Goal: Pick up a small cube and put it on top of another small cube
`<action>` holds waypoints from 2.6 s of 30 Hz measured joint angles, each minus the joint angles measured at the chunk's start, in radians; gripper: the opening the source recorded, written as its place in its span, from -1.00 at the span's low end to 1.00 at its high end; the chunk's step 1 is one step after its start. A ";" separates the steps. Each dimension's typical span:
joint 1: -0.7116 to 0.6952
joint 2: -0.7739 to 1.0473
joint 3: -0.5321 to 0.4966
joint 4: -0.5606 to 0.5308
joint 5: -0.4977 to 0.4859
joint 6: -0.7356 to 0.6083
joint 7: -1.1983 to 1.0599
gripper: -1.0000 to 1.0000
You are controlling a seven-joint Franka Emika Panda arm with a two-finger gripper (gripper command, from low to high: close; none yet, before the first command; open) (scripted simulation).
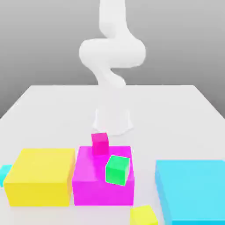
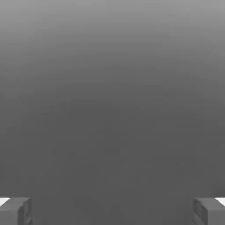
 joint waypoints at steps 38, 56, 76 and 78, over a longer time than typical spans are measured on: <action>-0.544 1.133 -0.134 -0.138 0.228 0.532 0.416 -1.00; -0.614 0.739 -0.180 -0.340 0.291 0.273 0.062 -1.00; -0.249 0.044 0.182 -0.626 0.190 -0.066 -0.191 -1.00; -0.243 0.076 0.205 -0.647 0.186 -0.006 -0.187 -1.00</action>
